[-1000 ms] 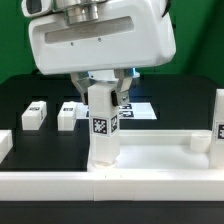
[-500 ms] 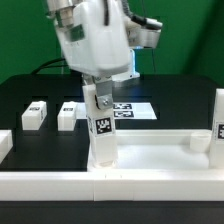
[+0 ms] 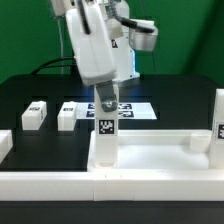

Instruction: Assemble desk

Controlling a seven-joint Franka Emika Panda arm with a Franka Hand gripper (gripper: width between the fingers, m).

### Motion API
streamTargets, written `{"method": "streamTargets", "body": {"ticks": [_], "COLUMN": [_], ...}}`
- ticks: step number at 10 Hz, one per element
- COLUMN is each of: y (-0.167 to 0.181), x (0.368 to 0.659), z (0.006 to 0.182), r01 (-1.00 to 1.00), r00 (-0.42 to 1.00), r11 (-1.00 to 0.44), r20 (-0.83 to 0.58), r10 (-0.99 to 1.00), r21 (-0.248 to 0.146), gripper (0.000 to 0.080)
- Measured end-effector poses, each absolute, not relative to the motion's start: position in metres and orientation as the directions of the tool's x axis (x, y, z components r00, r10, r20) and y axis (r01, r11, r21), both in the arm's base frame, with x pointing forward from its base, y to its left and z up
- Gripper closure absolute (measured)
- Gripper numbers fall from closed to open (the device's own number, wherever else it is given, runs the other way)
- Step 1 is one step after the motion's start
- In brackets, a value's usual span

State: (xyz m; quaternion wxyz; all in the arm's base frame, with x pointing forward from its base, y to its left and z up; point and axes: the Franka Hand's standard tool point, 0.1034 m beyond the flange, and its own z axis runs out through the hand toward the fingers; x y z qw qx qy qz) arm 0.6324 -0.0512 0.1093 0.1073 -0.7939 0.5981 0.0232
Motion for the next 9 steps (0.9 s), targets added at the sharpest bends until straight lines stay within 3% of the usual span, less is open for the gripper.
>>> {"method": "streamTargets", "body": {"ticks": [1, 2, 3, 4, 6, 7, 8, 9], "y": [-0.054, -0.054, -0.054, -0.054, -0.055, -0.051, -0.045, -0.045], "x": [0.631, 0.631, 0.631, 0.631, 0.630, 0.633, 0.633, 0.633], "z": [0.109, 0.108, 0.108, 0.108, 0.107, 0.108, 0.108, 0.109], "r01": [-0.870, -0.788, -0.768, -0.735, -0.561, -0.377, -0.193, -0.157], "r00": [0.486, 0.609, 0.635, 0.673, 0.824, 0.923, 0.979, 0.985], "r11": [-0.465, -0.588, -0.614, -0.652, -0.808, -0.915, -0.973, -0.979], "r20": [-0.122, -0.097, -0.091, -0.081, -0.030, 0.020, 0.045, 0.050], "r10": [-0.865, -0.787, -0.767, -0.736, -0.565, -0.384, -0.200, -0.165], "r21": [-0.164, -0.179, -0.182, -0.186, -0.179, -0.144, -0.126, -0.127], "gripper": [0.0407, 0.0255, 0.0255, 0.0168, 0.0153, 0.0151, 0.0151, 0.0151]}}
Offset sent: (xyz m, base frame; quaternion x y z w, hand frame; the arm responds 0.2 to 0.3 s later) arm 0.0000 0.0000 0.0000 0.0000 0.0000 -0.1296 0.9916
